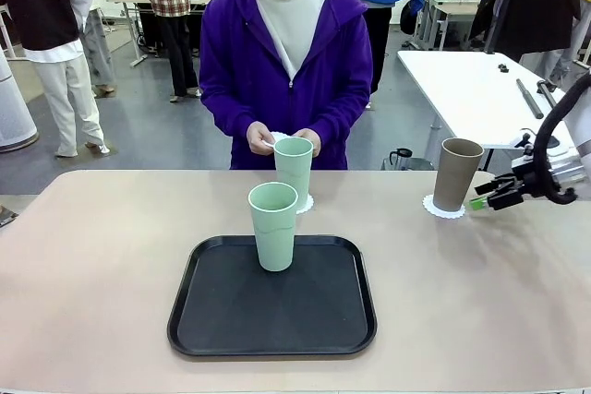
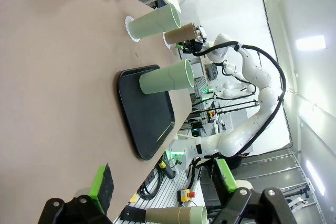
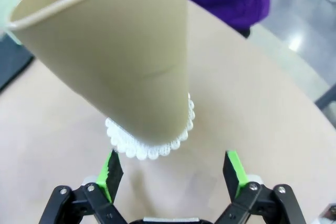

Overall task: Place coasters on the table and set cups on them.
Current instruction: Take one Reusable plastic cup from the Flat Tray and place it on a coaster set by the human.

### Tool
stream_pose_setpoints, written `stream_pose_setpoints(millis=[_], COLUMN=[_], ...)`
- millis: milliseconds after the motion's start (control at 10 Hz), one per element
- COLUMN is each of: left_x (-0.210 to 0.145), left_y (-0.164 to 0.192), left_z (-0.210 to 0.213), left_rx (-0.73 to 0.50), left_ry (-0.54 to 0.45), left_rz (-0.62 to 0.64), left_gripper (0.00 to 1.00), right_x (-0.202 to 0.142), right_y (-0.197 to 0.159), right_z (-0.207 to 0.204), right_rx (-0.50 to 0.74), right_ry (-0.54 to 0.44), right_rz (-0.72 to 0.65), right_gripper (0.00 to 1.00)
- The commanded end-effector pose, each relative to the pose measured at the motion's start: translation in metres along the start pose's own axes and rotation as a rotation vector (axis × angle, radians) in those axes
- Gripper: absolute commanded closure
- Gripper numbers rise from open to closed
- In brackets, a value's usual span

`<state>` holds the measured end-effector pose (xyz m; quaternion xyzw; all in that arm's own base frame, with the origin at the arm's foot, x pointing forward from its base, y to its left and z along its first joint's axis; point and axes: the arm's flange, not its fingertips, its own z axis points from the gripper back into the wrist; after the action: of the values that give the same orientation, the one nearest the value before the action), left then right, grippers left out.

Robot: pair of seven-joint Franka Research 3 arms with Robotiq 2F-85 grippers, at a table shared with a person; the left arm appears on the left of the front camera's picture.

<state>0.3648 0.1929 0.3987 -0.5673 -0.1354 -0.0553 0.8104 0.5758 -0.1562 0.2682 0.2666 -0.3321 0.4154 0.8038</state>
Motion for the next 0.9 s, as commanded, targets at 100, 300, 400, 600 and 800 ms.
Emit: stream_pose_setpoints(millis=[100,300,400,600,800], left_x=[-0.001,-0.001,-0.001,-0.001,-0.001], left_y=[-0.001,-0.001,-0.001,-0.001,-0.001], left_z=[0.002,0.002,0.002,0.002,0.002], left_rx=[-0.01,-0.01,-0.01,-0.01,-0.01], left_ry=[-0.003,-0.003,-0.003,-0.003,-0.003], left_rz=[-0.02,-0.02,-0.02,-0.02,-0.02], left_gripper=[0.0,0.0,0.0,0.0,0.0], right_x=[0.032,0.07,0.092,0.133,0.172], right_y=[0.033,0.06,0.074,0.104,0.127], right_z=[0.058,0.096,0.109,0.129,0.141], right_rx=[-0.073,-0.188,-0.243,-0.336,-0.447], right_ry=[0.152,0.291,0.349,0.407,0.404], right_rz=[-0.161,-0.333,-0.415,-0.473,-0.476], right_gripper=[0.0,0.0,0.0,0.0,0.0])
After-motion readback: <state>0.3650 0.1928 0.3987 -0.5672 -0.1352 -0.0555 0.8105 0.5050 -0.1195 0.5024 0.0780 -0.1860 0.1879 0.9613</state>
